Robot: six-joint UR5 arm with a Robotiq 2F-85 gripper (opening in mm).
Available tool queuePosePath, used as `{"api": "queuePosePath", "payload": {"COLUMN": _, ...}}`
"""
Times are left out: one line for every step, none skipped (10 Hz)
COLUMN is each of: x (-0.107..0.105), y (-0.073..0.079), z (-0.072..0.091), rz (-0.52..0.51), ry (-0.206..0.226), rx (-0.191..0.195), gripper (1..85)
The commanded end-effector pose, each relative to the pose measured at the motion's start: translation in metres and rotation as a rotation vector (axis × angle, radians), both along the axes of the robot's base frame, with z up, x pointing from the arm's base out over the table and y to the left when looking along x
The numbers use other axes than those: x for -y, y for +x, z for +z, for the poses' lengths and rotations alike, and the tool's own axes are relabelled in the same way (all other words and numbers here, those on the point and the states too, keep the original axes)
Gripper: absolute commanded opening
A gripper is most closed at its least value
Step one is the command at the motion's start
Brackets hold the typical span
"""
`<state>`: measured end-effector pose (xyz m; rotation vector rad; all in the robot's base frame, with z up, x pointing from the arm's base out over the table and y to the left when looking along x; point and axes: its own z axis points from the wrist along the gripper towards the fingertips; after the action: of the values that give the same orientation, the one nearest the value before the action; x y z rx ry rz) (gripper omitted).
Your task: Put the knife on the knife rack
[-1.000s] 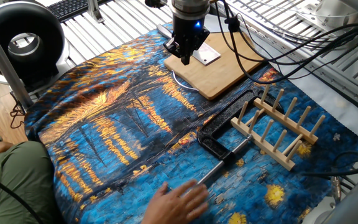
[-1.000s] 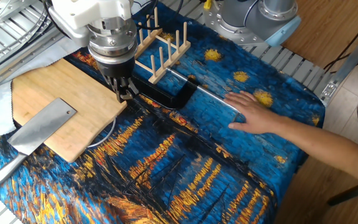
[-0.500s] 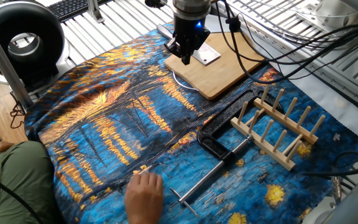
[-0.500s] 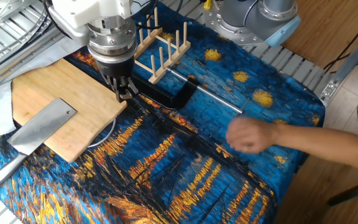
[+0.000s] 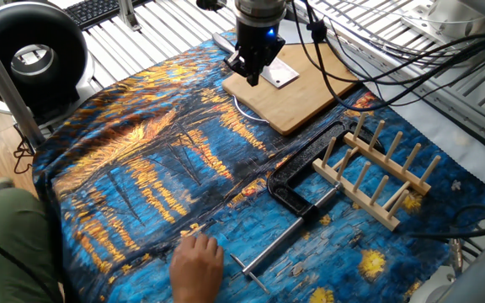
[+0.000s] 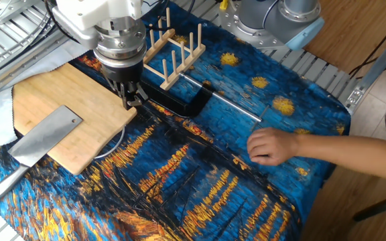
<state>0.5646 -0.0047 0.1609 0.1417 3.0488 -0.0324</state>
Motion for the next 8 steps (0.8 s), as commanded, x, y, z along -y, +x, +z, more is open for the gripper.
{"api": "queuePosePath", "payload": {"x": -0.001, "y": 0.002, "z": 0.001, "rz": 0.013, "ry": 0.005, "rx": 0.008, "gripper": 1.0}}
{"api": "queuePosePath", "payload": {"x": -0.002, "y": 0.003, "z": 0.001, "rz": 0.022, "ry": 0.008, "rx": 0.010, "gripper": 1.0}}
{"api": "queuePosePath", "payload": {"x": -0.008, "y": 0.000, "z": 0.001, "rz": 0.022, "ry": 0.032, "rx": -0.001, "gripper": 1.0}}
{"api": "queuePosePath", "payload": {"x": -0.014, "y": 0.000, "z": 0.001, "rz": 0.013, "ry": 0.056, "rx": 0.000, "gripper": 1.0}}
{"api": "queuePosePath", "payload": {"x": -0.017, "y": 0.000, "z": 0.001, "rz": -0.010, "ry": 0.069, "rx": -0.002, "gripper": 1.0}}
{"api": "queuePosePath", "payload": {"x": -0.018, "y": 0.000, "z": 0.001, "rz": -0.021, "ry": 0.076, "rx": 0.001, "gripper": 1.0}}
{"api": "queuePosePath", "payload": {"x": -0.022, "y": 0.004, "z": 0.002, "rz": -0.033, "ry": 0.091, "rx": 0.013, "gripper": 1.0}}
{"api": "queuePosePath", "payload": {"x": -0.022, "y": 0.007, "z": 0.002, "rz": -0.035, "ry": 0.093, "rx": 0.027, "gripper": 1.0}}
